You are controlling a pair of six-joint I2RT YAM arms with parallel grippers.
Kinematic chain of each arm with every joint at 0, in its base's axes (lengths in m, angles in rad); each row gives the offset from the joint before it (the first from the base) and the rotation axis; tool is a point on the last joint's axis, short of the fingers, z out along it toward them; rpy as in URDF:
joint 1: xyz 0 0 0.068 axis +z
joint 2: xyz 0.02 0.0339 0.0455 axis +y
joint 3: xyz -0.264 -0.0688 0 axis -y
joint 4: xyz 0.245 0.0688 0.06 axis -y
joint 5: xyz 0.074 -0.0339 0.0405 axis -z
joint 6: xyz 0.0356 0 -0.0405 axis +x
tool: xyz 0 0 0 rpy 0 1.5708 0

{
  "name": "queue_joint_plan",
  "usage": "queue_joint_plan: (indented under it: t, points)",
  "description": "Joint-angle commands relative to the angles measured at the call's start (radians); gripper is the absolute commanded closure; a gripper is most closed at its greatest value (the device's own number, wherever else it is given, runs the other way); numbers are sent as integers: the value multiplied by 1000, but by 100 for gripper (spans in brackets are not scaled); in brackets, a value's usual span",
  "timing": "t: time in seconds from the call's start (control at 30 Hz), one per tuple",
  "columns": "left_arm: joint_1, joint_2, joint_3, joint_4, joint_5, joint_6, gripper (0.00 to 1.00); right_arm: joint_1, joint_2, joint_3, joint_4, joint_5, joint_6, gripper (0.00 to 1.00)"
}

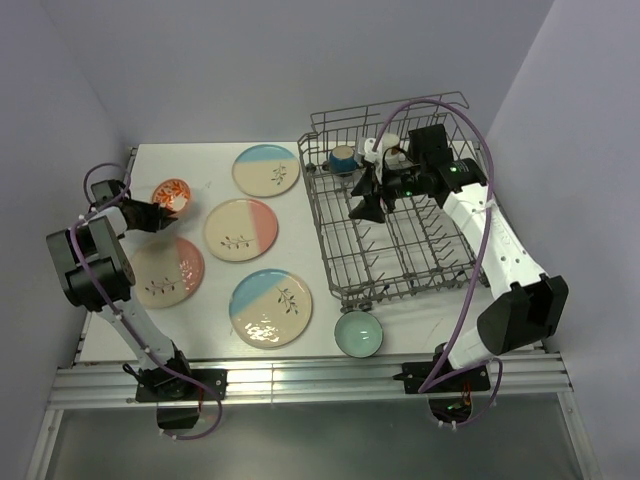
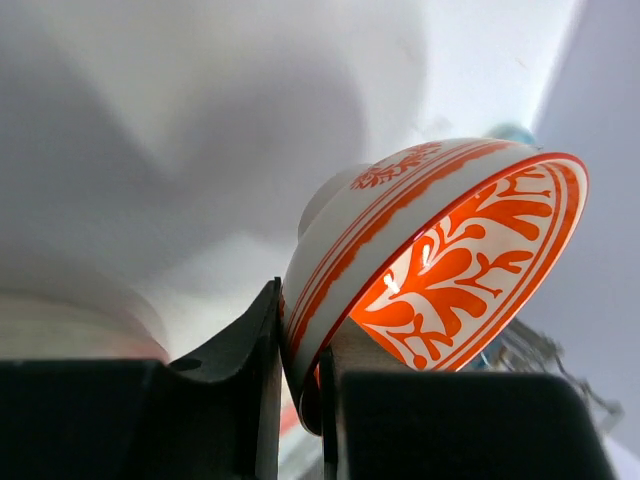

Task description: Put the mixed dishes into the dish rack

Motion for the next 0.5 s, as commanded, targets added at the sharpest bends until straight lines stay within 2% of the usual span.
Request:
queue_joint_plan:
  t: [0.0, 0.1, 0.13, 0.2, 0.3, 0.37, 0.47]
  points:
    - [3, -169, -3, 108, 191, 16, 100, 12, -54, 64, -102, -4, -240, 34]
    - [2, -269, -69, 150, 297, -7, 100, 12, -72, 55, -132, -12, -411, 29]
    - [2, -293, -85, 161, 327, -27, 100, 11, -78, 50, -139, -26, -454, 24]
    - [-5, -362, -131, 180, 385, -50, 100, 18, -98, 30, -152, -39, -601, 0]
    - [-40, -434, -175, 163, 498, -84, 100, 37, -149, -22, -114, -55, -805, 0]
    - [-93, -479, -210, 126, 558, -97, 100, 61, -205, -100, -3, -61, -907, 0]
    - [-182, -549, -264, 95, 594, -123, 100, 124, -244, -163, 123, -33, -913, 0]
